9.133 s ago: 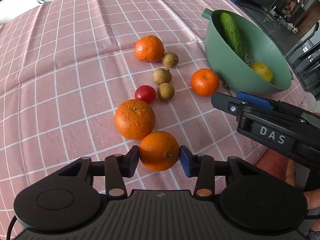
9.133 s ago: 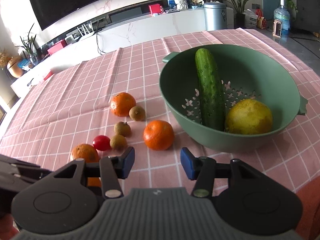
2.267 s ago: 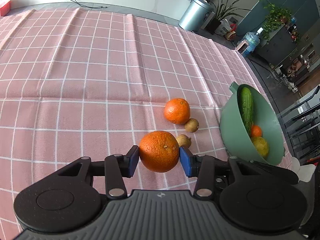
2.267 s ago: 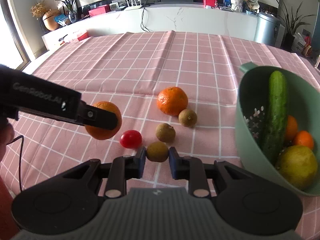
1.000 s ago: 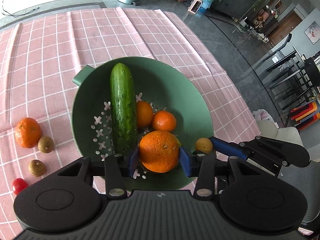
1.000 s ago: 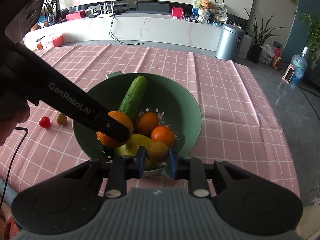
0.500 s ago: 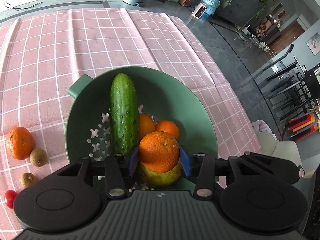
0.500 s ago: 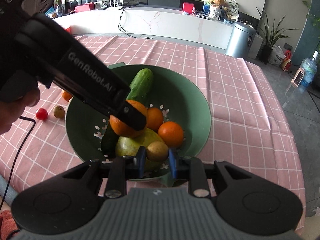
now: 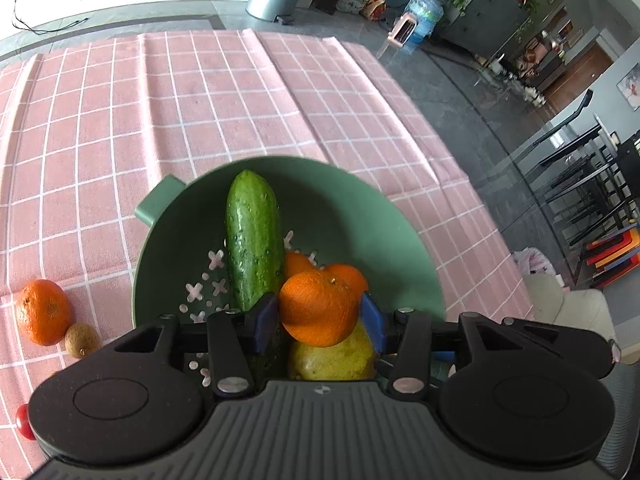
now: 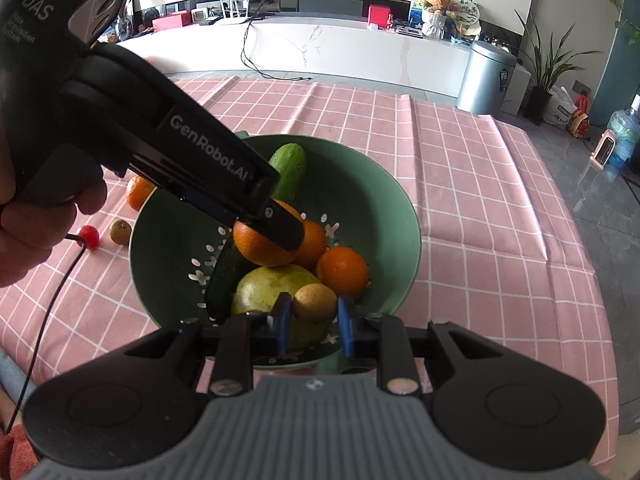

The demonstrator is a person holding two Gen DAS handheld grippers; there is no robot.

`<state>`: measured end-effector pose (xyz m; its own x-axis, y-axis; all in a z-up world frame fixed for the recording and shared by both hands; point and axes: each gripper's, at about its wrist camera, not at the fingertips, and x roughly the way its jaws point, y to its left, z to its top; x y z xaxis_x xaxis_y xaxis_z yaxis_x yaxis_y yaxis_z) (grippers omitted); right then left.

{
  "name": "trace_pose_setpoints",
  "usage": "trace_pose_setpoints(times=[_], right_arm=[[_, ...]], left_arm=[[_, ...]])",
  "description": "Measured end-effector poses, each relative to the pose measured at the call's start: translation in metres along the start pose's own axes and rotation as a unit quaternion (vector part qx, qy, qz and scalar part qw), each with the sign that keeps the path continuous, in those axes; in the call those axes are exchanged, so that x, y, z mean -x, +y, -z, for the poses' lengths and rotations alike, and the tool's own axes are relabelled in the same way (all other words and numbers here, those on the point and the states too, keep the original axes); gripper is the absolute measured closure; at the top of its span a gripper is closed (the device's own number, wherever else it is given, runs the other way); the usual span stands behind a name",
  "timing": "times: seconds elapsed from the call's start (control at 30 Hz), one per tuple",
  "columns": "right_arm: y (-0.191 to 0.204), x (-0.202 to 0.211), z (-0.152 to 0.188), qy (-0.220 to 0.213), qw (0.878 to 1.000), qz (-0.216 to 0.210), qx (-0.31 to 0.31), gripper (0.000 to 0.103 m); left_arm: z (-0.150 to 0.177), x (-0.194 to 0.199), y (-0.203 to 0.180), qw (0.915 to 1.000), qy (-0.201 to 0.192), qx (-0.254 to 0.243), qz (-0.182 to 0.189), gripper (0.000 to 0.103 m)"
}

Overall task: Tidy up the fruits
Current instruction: 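Open both grippers and withdraw them from the colander toward the remaining fruit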

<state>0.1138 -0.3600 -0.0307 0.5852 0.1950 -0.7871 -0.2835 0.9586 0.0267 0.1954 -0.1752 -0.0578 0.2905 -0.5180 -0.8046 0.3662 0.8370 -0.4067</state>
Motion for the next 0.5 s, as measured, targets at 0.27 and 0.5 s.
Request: trace_pose_setpoints(times=[0.27,0.5], right_arm=[[0.001,0.001,-0.008,-0.006,1.0,-0.003,-0.004,0.082],[0.002,-0.007,-0.022,-0.013,1.0,-0.001,-0.005,0.082]], left_arm=[[-0.004,0.022,0.004,0.9995,-0.031,0.005,-0.001,0.046],[0.007,0.049,0.011,0.9963,-0.048,-0.032,-0.063,0.046]])
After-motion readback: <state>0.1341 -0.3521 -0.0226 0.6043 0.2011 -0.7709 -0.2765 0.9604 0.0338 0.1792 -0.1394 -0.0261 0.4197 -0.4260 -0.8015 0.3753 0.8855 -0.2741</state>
